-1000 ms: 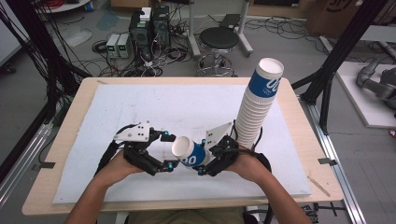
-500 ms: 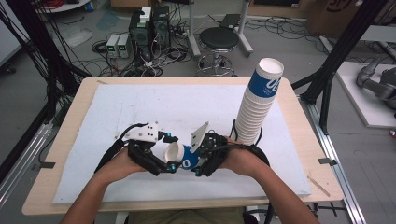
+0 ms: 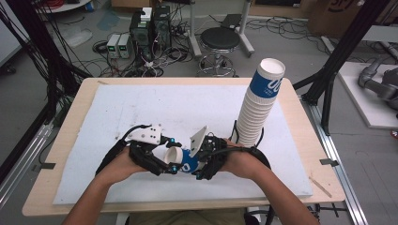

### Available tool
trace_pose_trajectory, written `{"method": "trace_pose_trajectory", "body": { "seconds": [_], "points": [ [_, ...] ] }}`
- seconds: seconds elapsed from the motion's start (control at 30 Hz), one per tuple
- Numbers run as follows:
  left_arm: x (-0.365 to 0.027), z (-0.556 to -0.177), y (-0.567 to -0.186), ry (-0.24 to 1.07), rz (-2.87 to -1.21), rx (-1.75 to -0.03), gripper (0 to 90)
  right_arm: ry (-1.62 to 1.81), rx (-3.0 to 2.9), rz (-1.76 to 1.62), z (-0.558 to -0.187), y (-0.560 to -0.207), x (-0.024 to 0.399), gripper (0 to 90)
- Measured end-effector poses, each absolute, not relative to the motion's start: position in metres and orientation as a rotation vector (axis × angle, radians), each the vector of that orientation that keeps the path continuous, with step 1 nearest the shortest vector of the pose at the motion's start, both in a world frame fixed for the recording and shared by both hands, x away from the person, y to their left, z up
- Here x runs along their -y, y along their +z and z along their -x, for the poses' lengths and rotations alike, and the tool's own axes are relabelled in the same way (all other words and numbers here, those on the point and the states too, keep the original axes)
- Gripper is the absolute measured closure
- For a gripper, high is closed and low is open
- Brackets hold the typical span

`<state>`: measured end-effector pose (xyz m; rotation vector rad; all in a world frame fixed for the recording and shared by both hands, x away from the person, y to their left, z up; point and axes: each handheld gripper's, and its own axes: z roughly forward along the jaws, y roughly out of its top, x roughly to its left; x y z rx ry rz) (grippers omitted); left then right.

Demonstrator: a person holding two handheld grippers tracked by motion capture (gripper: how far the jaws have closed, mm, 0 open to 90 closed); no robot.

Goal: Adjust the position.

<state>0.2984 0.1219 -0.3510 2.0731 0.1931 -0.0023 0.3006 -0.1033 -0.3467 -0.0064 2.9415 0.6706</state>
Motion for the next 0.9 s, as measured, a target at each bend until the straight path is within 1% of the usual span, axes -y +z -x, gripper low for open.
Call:
{"method": "trace_pose_trajectory", "body": {
  "seconds": [0.1,0.23,0.43,0.6,0.77,0.9],
  "points": [
    [-0.123,-0.299,-0.352,0.001,-2.051,-0.195,30.7,0.706,-2.923,0.01,-0.301,-0.349,0.105,22.5],
    [-0.129,-0.301,-0.355,-0.007,-1.991,-0.198,30.5,0.85,-2.875,-0.021,-0.302,-0.351,0.113,18.9],
    [-0.136,-0.302,-0.361,0.002,-1.916,-0.18,30.4,1.1,-2.817,-0.113,-0.304,-0.349,0.132,18.2],
    [-0.144,-0.303,-0.366,0.014,-1.867,-0.212,30.2,1.333,-2.742,-0.181,-0.305,-0.35,0.151,15.8],
    [-0.15,-0.304,-0.373,0.018,-1.824,-0.242,30.0,1.537,-2.644,-0.28,-0.304,-0.359,0.168,15.7],
    [-0.152,-0.304,-0.378,0.017,-1.786,-0.247,29.8,1.634,-2.565,-0.339,-0.302,-0.37,0.178,15.7]
  ]
}}
